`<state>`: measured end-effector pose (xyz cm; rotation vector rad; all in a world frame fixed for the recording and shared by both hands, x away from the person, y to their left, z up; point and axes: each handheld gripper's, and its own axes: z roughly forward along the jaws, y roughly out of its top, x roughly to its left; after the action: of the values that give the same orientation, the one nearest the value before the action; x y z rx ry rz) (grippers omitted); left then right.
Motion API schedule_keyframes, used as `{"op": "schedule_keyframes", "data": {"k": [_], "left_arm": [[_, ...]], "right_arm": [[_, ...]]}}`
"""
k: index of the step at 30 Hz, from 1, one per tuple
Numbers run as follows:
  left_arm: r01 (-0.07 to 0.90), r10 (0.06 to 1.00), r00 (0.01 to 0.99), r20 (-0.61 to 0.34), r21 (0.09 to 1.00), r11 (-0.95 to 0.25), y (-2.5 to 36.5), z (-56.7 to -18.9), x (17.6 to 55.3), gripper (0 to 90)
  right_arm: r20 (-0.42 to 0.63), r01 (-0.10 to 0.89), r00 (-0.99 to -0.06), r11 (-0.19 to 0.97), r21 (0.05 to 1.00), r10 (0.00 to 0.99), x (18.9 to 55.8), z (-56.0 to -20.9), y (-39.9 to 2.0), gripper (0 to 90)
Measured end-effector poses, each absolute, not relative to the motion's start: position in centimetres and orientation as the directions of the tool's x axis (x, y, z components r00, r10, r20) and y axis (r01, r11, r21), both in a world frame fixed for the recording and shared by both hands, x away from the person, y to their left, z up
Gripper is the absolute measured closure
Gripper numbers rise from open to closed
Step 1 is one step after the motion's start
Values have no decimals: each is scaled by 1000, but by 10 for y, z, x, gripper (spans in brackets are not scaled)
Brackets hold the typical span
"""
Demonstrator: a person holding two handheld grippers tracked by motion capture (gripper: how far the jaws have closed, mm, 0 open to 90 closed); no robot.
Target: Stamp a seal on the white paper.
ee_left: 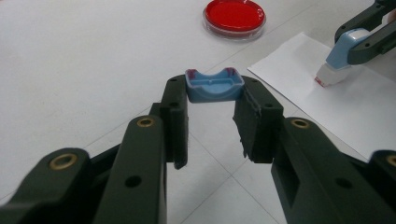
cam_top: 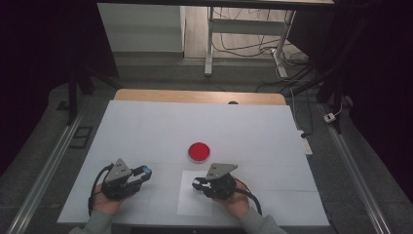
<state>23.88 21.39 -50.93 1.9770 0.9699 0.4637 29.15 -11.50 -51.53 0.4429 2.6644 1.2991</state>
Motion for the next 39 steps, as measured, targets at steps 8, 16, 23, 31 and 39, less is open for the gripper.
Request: {"op": "schedule_keyframes", "data": {"k": [8,16,23,31,39], "left_arm": [[456,776,629,-41,828,-327,213,-509,239,658],[456,777,628,-39,828,-328,213,-509,238,658],[456,777,629,-39,828,-328,213,-509,238,658],[455,779,626,-39,829,-324,213,-508,238,658],[456,781,623,-41,831,-320,214,-508,237,658]], "right_arm": [[7,207,-947,592,779,321,292,-517,-114,757],[-28,186,-947,616,766,321,289,-516,-113,759],[-17,194,-946,610,768,323,290,-517,-113,760],[-13,199,-945,604,772,328,289,-518,-114,761],[-12,200,-944,602,773,329,289,-518,-115,760]]}}
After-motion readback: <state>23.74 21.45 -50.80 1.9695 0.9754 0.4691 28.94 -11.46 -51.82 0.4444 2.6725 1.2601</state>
